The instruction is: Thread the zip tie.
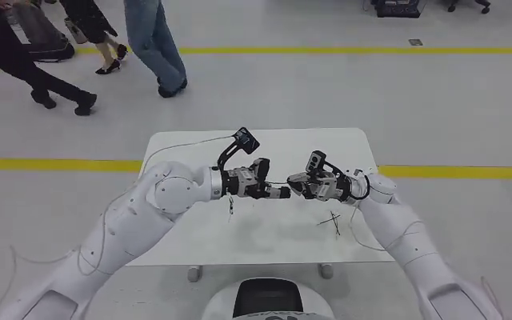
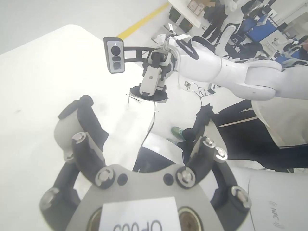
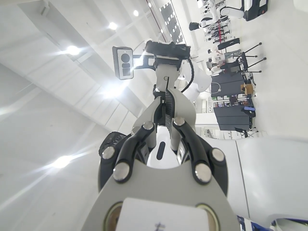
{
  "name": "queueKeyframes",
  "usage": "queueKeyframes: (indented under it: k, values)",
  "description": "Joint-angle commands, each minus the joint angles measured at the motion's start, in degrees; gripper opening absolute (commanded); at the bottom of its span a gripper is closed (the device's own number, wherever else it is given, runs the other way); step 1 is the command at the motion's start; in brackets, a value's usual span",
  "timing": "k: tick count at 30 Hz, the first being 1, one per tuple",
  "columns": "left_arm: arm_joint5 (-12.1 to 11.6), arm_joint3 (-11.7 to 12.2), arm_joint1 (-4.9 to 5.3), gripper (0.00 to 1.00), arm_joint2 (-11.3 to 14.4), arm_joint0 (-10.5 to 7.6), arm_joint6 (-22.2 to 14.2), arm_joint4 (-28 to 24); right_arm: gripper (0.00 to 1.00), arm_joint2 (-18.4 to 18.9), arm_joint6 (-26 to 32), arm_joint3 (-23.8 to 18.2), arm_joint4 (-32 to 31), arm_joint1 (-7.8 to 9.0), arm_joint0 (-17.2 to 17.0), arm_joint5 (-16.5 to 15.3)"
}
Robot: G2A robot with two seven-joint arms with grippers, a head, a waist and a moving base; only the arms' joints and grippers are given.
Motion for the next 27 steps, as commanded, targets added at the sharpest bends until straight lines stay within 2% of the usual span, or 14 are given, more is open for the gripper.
queueKeyframes:
  k: [1, 6, 16, 18, 19, 20, 23, 27]
  values:
    - [0.0, 0.02, 0.0, 1.0, -0.01, 0.0, 0.0, 0.07, 0.0, 0.02, -0.01, 0.0, 0.02, 0.0, -0.01, -0.01]
    - [0.65, -0.14, -0.03, 1.0, 0.1, 0.24, 0.61, 1.41, 0.0, 0.52, -2.2, -1.87, 0.9, 0.01, -1.04, -0.63]
    - [0.18, 0.31, -0.1, 0.98, -0.05, 0.14, -0.45, 1.69, 0.0, 1.15, -2.13, -4.42, -0.44, 0.52, -2.15, -0.03]
    - [0.39, 0.54, -0.12, 0.86, -0.08, 0.11, -0.63, 1.96, 0.0, 1.06, -2.24, -4.65, -0.85, 0.57, -2.18, 0.1]
    - [0.32, 0.63, -0.12, 0.69, -0.1, 0.13, -0.63, 1.92, 0.0, 1.03, -2.2, -4.74, -0.92, 0.59, -2.19, 0.14]
    - [0.24, 0.76, -0.13, 0.6, -0.13, 0.12, -0.74, 1.91, 0.0, 1.0, -2.14, -4.87, -0.94, 0.6, -2.2, 0.13]
    - [0.09, 0.8, -0.15, 0.47, -0.18, 0.1, -0.93, 1.86, 0.0, 1.03, -1.91, -5.21, -0.89, 0.64, -2.28, -0.1]
    - [0.0, 0.53, -0.2, 0.44, -0.07, -0.04, -1.48, 1.59, 0.0, 1.26, -2.0, -5.61, -0.61, 0.7, -2.46, -0.64]
